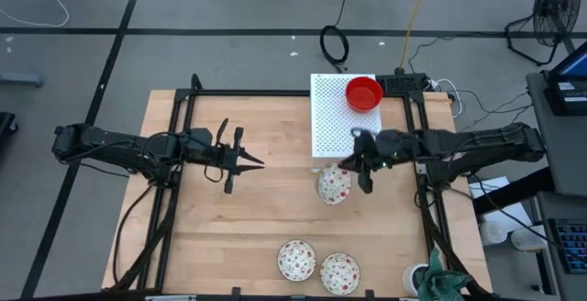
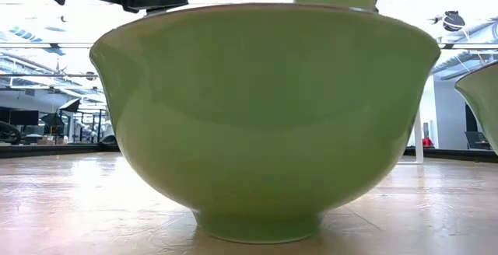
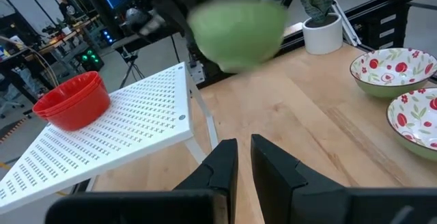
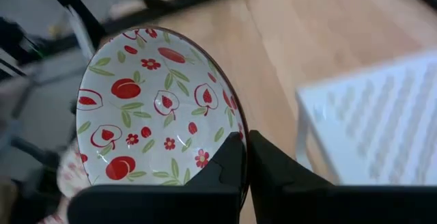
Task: Pick & Place Mini bowls
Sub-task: Put the top green bowl on the shelf
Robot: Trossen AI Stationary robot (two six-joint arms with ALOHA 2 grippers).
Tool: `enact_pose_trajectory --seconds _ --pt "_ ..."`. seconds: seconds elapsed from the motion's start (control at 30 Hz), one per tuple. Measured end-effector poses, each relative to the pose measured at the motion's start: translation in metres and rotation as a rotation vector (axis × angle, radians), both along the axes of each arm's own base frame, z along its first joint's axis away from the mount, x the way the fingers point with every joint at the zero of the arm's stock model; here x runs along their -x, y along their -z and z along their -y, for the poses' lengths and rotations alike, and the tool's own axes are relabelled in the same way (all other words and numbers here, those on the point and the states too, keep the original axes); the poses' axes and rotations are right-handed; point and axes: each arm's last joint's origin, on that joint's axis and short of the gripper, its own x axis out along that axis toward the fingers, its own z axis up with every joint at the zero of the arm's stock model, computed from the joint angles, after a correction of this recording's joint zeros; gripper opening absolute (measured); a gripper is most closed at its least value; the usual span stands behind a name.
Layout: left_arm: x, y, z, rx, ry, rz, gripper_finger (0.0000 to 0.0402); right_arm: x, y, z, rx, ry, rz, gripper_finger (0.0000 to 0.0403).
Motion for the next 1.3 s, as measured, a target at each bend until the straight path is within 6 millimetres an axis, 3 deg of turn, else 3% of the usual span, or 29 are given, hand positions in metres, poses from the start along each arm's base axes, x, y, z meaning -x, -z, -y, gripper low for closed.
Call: enact_pose_trajectory --seconds 0.13,0.4,0.57,0.7,1.0,1.3 --pt "0.0 0.0 0.0 0.0 0.0 0.002 0.0049 -0.004 -0.029 0.013 0.017 -0.015 0.066 0.0" --pt "0.0 0.0 0.0 0.0 -0.001 0.004 0.0049 -0.009 -0.1 0.045 0.099 0.069 0.021 0.0" --pt "0.0 0.0 0.0 0.0 -0.002 0.0 0.0049 -0.016 -0.126 0.065 0.119 0.124 -0.036 0.0" --pt "0.0 0.0 0.0 0.0 -0.002 0.0 0.0049 -0.021 -0.131 0.085 0.115 0.189 -0.098 0.0" --pt "0.0 0.0 0.0 0.0 -0.002 -0.002 0.0049 -0.034 -0.1 0.128 -0.017 0.208 -0.283 0.0" --pt "0.0 0.0 0.0 0.0 -0.003 -0.002 0.0049 -0.036 -0.078 0.148 -0.095 0.229 -0.421 0.0"
